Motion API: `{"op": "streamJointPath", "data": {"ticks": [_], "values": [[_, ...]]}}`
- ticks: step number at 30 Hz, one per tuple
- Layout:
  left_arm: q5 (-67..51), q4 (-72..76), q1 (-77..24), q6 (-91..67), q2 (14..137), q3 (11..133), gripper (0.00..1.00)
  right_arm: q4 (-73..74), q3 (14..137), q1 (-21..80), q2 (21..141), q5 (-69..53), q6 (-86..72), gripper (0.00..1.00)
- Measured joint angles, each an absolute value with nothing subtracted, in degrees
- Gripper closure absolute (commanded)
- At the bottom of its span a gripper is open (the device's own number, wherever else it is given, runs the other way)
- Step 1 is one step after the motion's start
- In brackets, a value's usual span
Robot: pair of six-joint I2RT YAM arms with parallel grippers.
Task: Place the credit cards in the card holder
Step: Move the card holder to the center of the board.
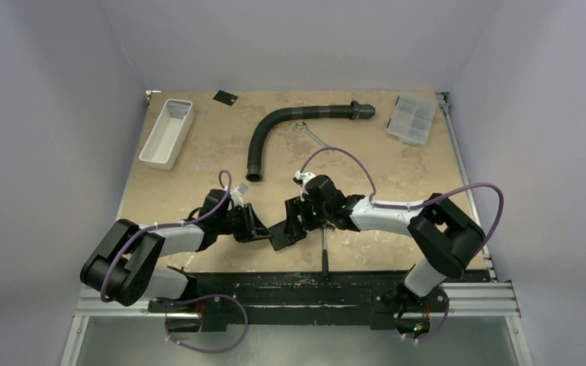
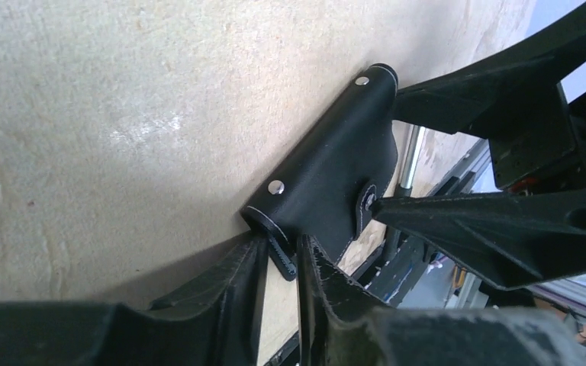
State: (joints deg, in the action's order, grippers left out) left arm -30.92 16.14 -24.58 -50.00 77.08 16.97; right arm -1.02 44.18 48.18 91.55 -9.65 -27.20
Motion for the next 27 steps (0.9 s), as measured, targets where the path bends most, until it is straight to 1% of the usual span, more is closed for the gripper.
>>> {"op": "streamJointPath", "data": {"ticks": [1,3,5,7,8,9,11,14,17,19,23,27], "values": [[-30.6,16.5,-24.6,-50.1,77.7,17.0,0.86,-1.5,44.5,48.1,92.0,-10.2,-27.1,0.26],[-30.8,17.5,-24.4,-50.7,79.0,17.0,0.9,-1.7,45.0,48.1,92.6,-10.6,-27.1,0.25],[-31.0,18.4,-24.4,-51.3,79.6,17.1,0.92,-1.2,45.4,48.0,92.6,-10.6,-26.8,0.24],[-31.1,19.2,-24.4,-51.8,80.5,17.5,0.91,0.6,46.2,48.2,92.6,-9.7,-25.8,0.22],[-31.0,19.2,-24.2,-51.9,80.9,17.8,0.87,1.9,47.0,48.5,92.6,-8.5,-25.1,0.21],[-31.1,19.3,-24.0,-52.0,81.3,18.1,0.81,3.1,47.8,49.1,92.6,-7.0,-24.3,0.17],[-31.3,19.5,-23.2,-51.8,82.1,18.7,0.69,5.8,50.0,51.3,92.6,-2.1,-22.5,0.14],[-31.2,19.0,-20.1,-51.4,82.2,19.9,0.59,9.7,54.1,56.7,92.6,6.3,-20.4,0.12],[-29.2,14.3,-16.0,-48.9,78.3,21.3,0.5,12.9,57.4,61.8,92.6,13.4,-19.9,0.11],[-27.7,8.3,-14.3,-46.7,73.5,22.5,0.45,14.2,58.3,64.2,92.6,16.6,-19.9,0.1],[-23.6,-5.0,-13.1,-41.9,62.3,28.6,0.44,16.3,58.6,67.8,92.7,18.7,-19.9,0.1],[-20.9,-12.2,-13.0,-39.9,57.2,34.3,0.43,17.1,61.3,70.7,96.5,19.1,-20.1,0.1]]}}
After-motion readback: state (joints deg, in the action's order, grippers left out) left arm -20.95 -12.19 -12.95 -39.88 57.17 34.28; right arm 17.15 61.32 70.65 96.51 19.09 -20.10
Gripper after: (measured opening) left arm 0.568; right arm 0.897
